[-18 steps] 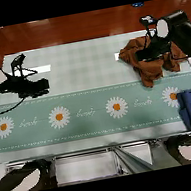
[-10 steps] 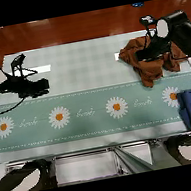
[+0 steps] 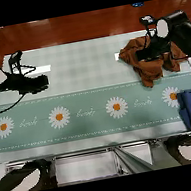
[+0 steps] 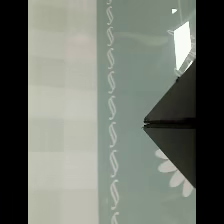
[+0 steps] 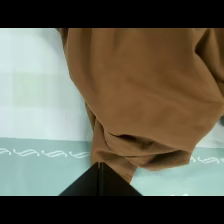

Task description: Fold the shirts.

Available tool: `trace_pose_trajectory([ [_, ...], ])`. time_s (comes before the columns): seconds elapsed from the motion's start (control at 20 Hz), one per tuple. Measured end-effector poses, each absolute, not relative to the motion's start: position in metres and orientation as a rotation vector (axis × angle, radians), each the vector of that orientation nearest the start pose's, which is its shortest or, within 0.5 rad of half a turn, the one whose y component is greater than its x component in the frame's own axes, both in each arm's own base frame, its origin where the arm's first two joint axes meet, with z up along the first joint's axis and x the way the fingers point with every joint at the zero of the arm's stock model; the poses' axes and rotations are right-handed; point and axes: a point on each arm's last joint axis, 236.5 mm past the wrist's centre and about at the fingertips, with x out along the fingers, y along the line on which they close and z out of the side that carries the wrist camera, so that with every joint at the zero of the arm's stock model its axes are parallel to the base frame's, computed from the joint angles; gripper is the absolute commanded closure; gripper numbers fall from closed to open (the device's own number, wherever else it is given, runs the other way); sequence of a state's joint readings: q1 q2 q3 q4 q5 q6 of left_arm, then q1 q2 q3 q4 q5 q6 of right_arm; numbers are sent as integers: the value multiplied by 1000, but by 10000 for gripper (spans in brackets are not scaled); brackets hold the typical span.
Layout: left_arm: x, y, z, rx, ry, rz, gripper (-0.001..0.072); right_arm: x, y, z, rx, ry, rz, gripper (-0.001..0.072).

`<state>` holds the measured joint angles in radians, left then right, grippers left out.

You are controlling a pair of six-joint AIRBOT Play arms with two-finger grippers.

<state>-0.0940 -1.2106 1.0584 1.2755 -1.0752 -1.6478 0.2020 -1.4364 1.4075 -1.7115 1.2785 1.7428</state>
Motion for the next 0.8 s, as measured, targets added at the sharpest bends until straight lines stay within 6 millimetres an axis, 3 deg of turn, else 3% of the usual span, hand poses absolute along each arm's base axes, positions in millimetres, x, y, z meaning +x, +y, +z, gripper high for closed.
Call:
trace_pose_trajectory([
  [0.05, 371, -95, 13, -292, 1227, -173, 673, 423, 54, 29, -103, 1260, -23, 680],
  [0.1, 376, -95, 13, -293, 1211, -172, 561, 431, 56, 31, -99, 1223, -15, 512],
  [0.15, 379, -95, 12, -295, 1201, -168, 253, 441, 59, 35, -95, 1177, -8, 300],
  [0.2, 382, -94, 11, -296, 1194, -165, 200, 454, 59, 41, -99, 1119, -3, 297],
  [0.35, 389, -77, 2, -224, 1185, -125, 201, 490, 47, 61, -117, 947, -41, 297],
  [0.45, 388, -64, -1, -175, 1192, -102, 201, 507, 20, 62, -92, 891, -111, 298],
  [0.65, 377, -64, -2, -133, 1207, -114, 201, 520, -24, 15, 56, 951, -192, 298],
  [0.8, 359, -73, -17, -106, 1257, -137, 201, 517, -36, -31, 115, 1047, -181, 299],
])
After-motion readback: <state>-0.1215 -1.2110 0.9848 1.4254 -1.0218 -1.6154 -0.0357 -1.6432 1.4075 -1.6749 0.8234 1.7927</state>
